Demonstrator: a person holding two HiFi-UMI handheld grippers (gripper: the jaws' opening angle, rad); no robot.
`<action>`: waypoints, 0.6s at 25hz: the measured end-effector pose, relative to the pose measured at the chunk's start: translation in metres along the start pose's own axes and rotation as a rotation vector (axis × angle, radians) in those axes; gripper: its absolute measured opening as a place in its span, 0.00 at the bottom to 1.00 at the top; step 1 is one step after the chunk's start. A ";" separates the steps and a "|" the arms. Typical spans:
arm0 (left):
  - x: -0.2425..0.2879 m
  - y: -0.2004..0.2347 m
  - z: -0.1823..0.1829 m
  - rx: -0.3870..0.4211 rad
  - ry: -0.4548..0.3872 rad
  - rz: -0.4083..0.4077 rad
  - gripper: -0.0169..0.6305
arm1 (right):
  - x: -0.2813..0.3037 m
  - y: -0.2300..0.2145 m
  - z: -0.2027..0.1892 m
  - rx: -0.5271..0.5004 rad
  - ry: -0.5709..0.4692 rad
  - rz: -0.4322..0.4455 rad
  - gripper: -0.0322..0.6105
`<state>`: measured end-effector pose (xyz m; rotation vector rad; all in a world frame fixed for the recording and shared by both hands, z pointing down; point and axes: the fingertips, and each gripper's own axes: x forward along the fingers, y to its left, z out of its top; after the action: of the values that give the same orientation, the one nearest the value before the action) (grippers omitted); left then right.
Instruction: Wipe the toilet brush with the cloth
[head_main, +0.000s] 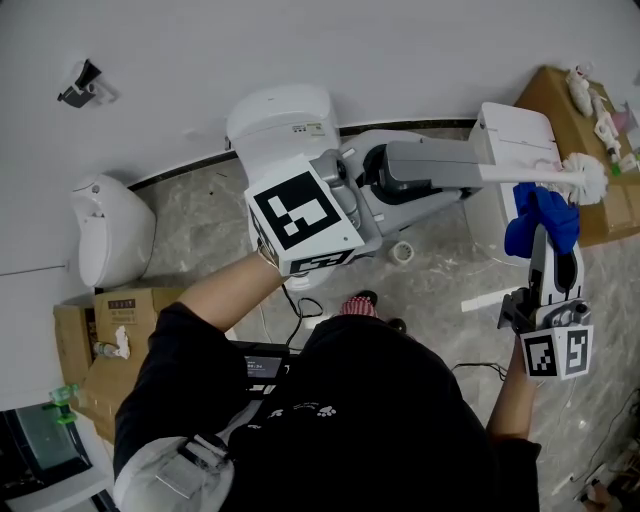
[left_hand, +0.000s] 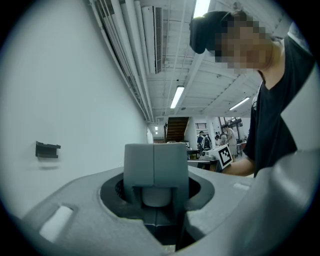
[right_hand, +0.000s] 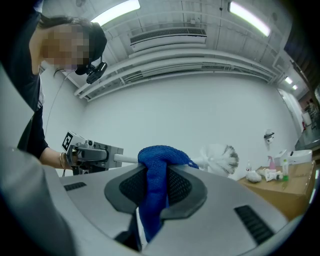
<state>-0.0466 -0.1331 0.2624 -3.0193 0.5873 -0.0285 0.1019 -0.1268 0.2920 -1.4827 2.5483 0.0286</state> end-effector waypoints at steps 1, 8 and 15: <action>0.000 0.000 0.000 -0.001 0.001 0.000 0.27 | 0.000 0.000 0.000 -0.002 0.001 0.001 0.17; 0.000 0.001 -0.002 -0.004 0.002 -0.001 0.27 | -0.002 0.002 0.003 -0.007 -0.005 -0.005 0.17; 0.000 0.001 -0.001 -0.001 0.005 -0.004 0.27 | -0.003 0.003 0.009 -0.018 -0.016 -0.011 0.17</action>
<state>-0.0471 -0.1343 0.2638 -3.0222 0.5818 -0.0356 0.1019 -0.1214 0.2836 -1.4963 2.5335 0.0615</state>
